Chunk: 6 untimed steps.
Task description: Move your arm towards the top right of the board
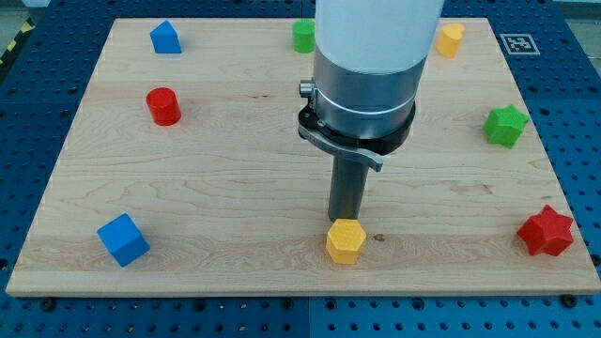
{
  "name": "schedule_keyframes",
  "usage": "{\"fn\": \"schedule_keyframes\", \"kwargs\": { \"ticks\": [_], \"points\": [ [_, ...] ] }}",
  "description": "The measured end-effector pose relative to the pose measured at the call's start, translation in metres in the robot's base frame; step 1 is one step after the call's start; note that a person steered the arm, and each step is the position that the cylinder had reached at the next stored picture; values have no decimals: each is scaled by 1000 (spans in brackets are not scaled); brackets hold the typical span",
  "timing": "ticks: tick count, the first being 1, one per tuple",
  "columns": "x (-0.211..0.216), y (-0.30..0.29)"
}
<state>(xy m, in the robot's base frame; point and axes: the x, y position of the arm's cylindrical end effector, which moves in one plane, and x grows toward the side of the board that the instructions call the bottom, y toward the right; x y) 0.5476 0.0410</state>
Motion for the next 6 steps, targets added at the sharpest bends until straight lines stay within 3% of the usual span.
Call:
{"fn": "schedule_keyframes", "kwargs": {
  "ticks": [3,4,6],
  "points": [
    [-108,-60],
    [-145,-24],
    [-177,112]
  ]
}}
